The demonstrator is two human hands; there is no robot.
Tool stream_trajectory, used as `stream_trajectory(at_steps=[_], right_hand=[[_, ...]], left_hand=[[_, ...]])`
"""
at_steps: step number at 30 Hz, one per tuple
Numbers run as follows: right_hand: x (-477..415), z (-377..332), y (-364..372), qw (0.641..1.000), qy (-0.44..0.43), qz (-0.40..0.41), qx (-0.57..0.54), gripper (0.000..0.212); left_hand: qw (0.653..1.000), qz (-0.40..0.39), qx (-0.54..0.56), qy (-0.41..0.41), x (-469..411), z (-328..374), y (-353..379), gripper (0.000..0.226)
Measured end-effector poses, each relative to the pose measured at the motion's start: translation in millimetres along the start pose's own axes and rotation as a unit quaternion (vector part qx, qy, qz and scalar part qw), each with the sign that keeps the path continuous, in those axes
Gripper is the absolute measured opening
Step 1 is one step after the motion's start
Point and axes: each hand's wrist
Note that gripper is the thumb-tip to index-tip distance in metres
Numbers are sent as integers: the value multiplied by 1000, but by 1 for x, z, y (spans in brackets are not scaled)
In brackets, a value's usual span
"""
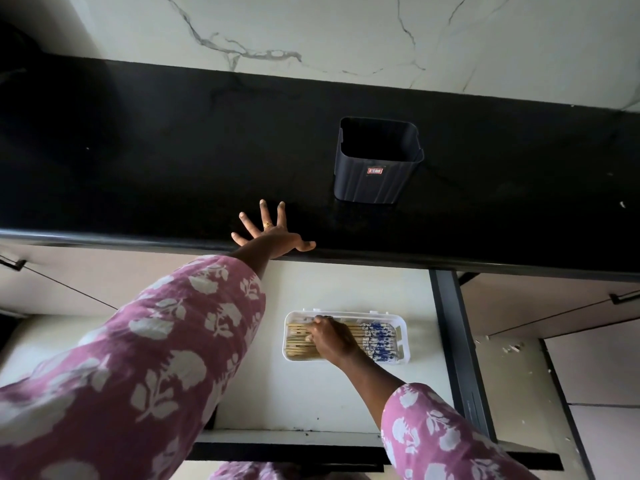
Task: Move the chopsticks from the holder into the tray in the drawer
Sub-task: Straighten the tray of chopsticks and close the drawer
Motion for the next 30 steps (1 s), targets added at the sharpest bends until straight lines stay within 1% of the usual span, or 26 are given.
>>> stream_trajectory(at_steps=[2, 3, 4, 5, 7, 8, 10, 11, 12, 14, 15, 16, 17, 20, 24, 30], right_hand=[[7, 11, -2, 997, 46, 62, -7, 12], [11, 17, -2, 993, 76, 95, -7, 13], [14, 26, -2, 985, 119, 120, -40, 22], [18, 35, -1, 975, 147, 160, -39, 26], [31, 49, -5, 959, 187, 213, -27, 24], [38, 57, -6, 947, 223, 227, -45, 25], [54, 69, -3, 928, 282, 239, -50, 35], [62, 73, -1, 919, 307, 244, -45, 39], [68, 78, 2, 908, 334, 245, -69, 40], [80, 83, 5, 882, 393, 225, -129, 41], [84, 86, 8, 870, 417, 211, -158, 43], [86, 88, 11, 859, 431, 201, -189, 42], [87, 88, 13, 854, 437, 185, -214, 40], [89, 86, 16, 853, 429, 175, -241, 33], [92, 84, 20, 830, 441, 183, -288, 34], [102, 78, 22, 836, 427, 178, -296, 35]], left_hand=[[999, 36, 31, 18, 1, -4, 6, 107], [996, 68, 45, 41, 1, -8, 11, 104], [990, 111, 49, 76, 3, -14, 18, 99], [980, 155, 46, 117, 5, -21, 27, 91], [953, 228, 57, 193, 17, -39, 50, 71], [941, 251, 72, 216, 26, -51, 66, 64], [929, 274, 90, 232, 43, -74, 100, 58], [931, 270, 95, 227, 50, -86, 116, 57], [941, 247, 107, 205, 56, -95, 132, 57], [969, 150, 164, 112, 67, -107, 156, 57], [976, 102, 184, 62, 71, -111, 165, 56], [979, 68, 188, 24, 74, -112, 171, 53], [982, 52, 180, -1, 77, -111, 175, 48], [987, 51, 151, -21, 82, -103, 181, 29], [978, 72, 190, -44, 88, -99, 186, 27], [972, 81, 211, -70, 93, -104, 190, 25]])
Point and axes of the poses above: each hand's wrist, its own x-axis away from the middle knuckle, its own y-axis out of the palm, z = x × y, and after that the axes turned 1 degree about x, right-handed
